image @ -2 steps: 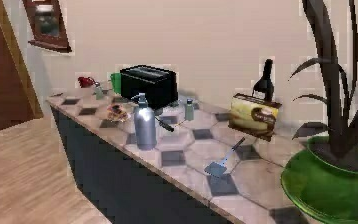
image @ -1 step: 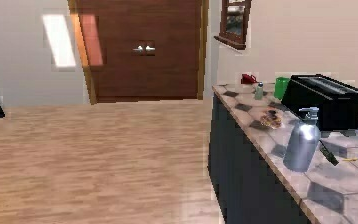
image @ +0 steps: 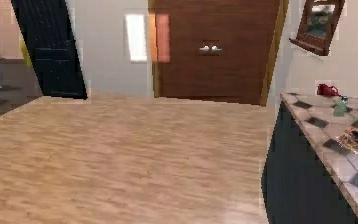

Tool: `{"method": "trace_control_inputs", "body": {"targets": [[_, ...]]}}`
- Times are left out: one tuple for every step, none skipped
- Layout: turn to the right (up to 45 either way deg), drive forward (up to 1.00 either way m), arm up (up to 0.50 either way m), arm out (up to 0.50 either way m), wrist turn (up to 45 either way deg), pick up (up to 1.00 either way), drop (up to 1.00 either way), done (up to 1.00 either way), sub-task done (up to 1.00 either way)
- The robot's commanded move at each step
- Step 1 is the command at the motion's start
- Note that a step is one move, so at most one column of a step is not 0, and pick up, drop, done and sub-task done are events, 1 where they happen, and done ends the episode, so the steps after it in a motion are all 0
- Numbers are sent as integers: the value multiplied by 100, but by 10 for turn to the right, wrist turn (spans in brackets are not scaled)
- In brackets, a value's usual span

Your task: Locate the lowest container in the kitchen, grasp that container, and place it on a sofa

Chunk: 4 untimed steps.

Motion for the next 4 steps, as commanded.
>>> {"method": "trace_control_inputs", "body": {"targets": [[0, 40, 0, 0, 0, 0, 0, 0, 0], [-450, 0, 0, 0, 0, 0, 0, 0, 0], [-270, 0, 0, 0, 0, 0, 0, 0, 0], [0, 100, 0, 0, 0, 0, 0, 0, 0]]}}
